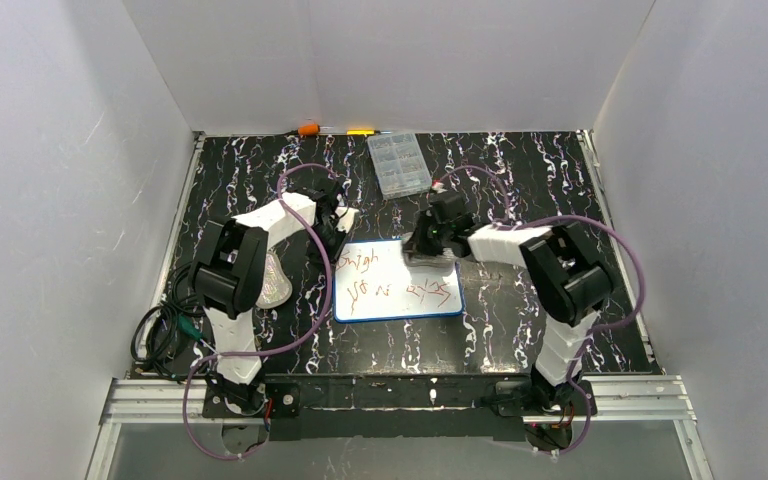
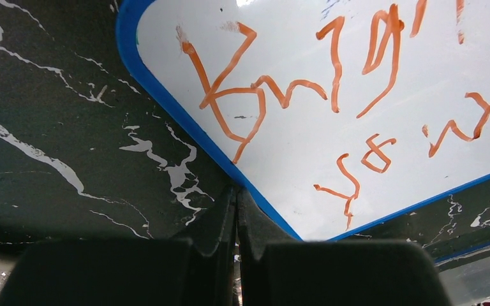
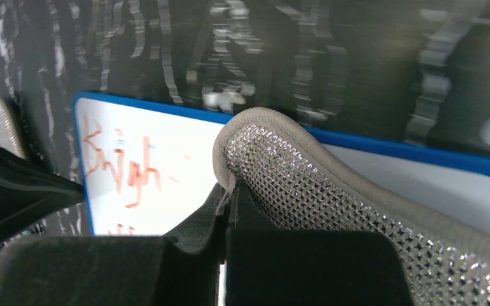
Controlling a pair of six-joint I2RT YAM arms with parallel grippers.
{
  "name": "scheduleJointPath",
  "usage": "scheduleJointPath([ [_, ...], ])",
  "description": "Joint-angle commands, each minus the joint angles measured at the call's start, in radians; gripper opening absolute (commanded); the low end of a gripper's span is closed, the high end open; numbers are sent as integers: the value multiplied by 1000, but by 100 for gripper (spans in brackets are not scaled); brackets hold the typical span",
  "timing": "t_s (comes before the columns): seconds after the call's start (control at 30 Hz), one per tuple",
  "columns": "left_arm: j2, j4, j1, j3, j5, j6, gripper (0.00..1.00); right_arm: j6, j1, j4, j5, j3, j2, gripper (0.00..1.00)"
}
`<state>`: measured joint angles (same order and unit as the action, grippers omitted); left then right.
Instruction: Erase the whiteboard
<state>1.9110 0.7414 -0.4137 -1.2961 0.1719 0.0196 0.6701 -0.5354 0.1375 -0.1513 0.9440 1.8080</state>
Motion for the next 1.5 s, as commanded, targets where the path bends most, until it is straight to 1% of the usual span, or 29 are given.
scheduleJointPath([
  [0.0,57,-32,-1,0,-32,19,0,79,-165,31,-25,96,124,1],
  [0.07,55,-29,-1,3,-34,19,0,83,-173,20,-17,114,128,1],
  [0.13,49,-30,0,10,-39,22,0,57,-141,-21,16,102,89,1],
  [0.2,47,-30,1,15,-43,24,0,20,-84,-68,26,66,39,1],
  [0.37,47,-28,7,11,-43,23,0,-68,112,-111,-15,-113,-107,1],
  [0.47,50,-30,8,8,-39,24,0,-104,163,-117,-29,-181,-144,1],
  [0.57,58,-27,6,0,-36,20,0,-75,154,-73,-69,-205,-115,1],
  [0.67,60,-24,7,-8,-27,19,0,-14,99,-11,-74,-189,-74,1],
  [0.77,60,-23,8,-9,-18,23,0,41,-9,16,-52,-124,-6,1],
  [0.9,66,-21,7,-16,-2,21,0,138,-171,100,-55,-10,129,1],
  [1.03,66,-14,8,-23,2,19,0,202,-266,138,-73,138,250,1],
  [1.1,60,-13,8,-21,-2,20,0,218,-269,132,-81,179,274,1],
  [1.17,51,-13,10,-15,-3,18,0,217,-241,115,-54,169,251,1],
  [1.23,45,-13,14,-11,5,14,0,216,-179,126,-53,108,197,1],
  [1.37,41,-13,24,-11,21,13,0,207,-39,153,-75,-73,43,1],
  [1.47,45,-14,25,-17,28,14,0,192,10,147,-92,-128,-24,1],
])
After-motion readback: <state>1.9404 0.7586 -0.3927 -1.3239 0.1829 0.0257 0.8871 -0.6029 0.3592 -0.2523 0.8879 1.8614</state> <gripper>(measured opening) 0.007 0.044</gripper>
